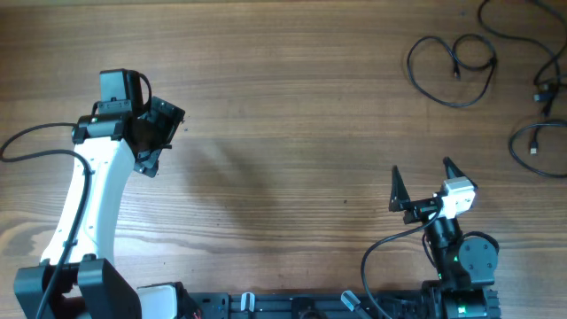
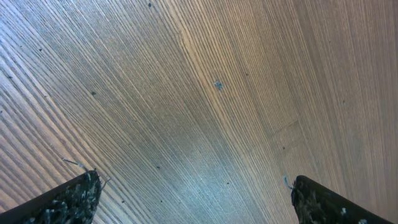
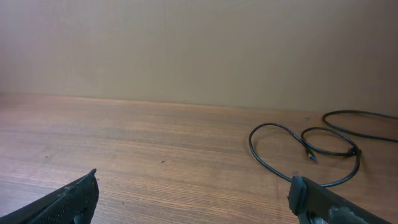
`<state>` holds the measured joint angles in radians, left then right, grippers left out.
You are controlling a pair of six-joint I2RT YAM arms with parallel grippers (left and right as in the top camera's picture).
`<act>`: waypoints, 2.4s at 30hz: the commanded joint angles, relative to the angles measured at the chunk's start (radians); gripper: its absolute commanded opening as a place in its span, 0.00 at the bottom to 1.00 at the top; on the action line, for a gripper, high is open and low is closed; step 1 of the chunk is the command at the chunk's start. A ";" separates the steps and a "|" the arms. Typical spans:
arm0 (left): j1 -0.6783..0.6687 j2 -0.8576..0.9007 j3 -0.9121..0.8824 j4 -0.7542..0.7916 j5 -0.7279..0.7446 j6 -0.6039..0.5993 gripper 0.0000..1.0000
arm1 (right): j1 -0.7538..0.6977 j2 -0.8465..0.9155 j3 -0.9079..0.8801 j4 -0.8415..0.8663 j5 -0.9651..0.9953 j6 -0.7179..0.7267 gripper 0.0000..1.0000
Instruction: Untangle cables
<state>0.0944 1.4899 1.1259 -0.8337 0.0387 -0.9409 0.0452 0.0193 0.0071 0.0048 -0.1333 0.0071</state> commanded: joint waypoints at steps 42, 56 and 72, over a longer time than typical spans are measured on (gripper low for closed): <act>0.002 -0.791 -0.314 0.604 -0.178 0.554 1.00 | 0.003 -0.014 -0.002 0.003 0.014 0.019 1.00; -0.060 -1.087 -0.828 0.951 -0.098 0.790 1.00 | 0.003 -0.014 -0.002 0.003 0.014 0.019 1.00; -0.059 -1.374 -1.116 0.949 -0.080 0.920 1.00 | 0.003 -0.014 -0.002 0.003 0.014 0.019 1.00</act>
<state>0.0399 0.1596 0.0547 0.1131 -0.0532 -0.0532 0.0452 0.0174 0.0071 0.0048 -0.1329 0.0105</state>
